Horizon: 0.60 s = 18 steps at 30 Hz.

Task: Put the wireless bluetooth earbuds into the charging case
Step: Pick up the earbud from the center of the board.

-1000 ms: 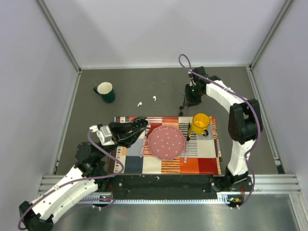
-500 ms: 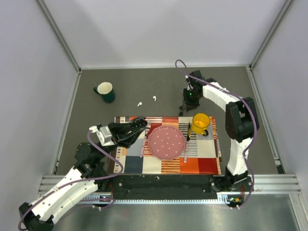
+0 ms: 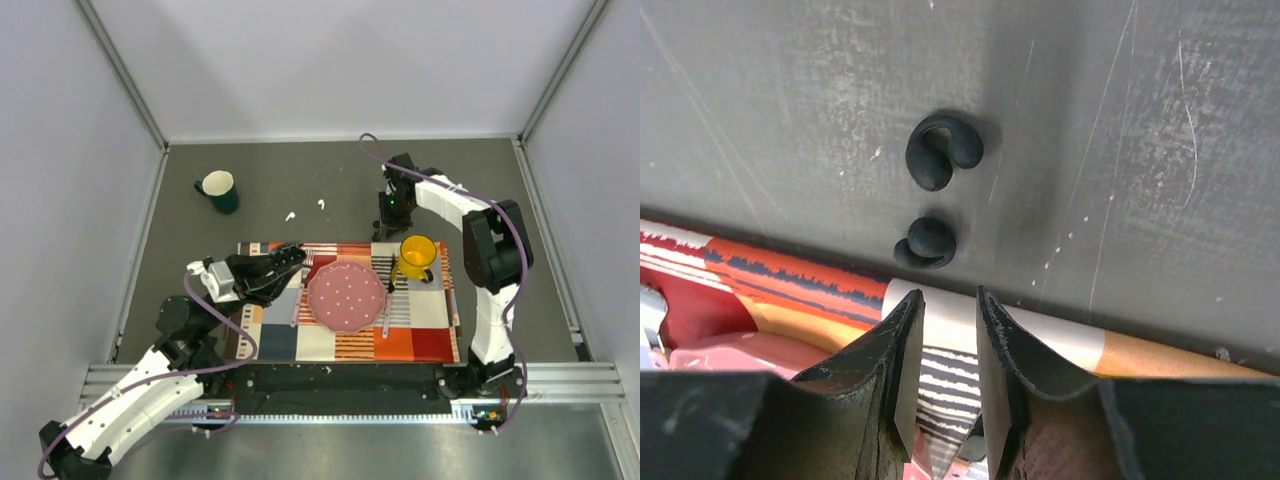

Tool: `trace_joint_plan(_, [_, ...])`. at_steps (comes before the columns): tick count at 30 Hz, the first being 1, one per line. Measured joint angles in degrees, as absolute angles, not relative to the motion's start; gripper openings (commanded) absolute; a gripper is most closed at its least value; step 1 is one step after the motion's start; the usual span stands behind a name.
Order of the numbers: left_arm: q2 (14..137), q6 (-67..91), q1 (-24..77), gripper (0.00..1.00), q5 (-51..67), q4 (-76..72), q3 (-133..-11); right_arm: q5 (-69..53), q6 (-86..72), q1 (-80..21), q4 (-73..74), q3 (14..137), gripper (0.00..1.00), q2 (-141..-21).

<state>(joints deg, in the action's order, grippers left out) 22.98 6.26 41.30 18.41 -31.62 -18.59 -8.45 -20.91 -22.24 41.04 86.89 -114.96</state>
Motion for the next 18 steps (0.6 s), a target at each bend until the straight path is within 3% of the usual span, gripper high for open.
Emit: trace_joint_plan(18, [22.7, 6.0, 41.3, 0.0, 17.9, -30.9, -18.6, -8.7, -22.7, -22.2, 38.6, 86.9, 0.24, -117.8])
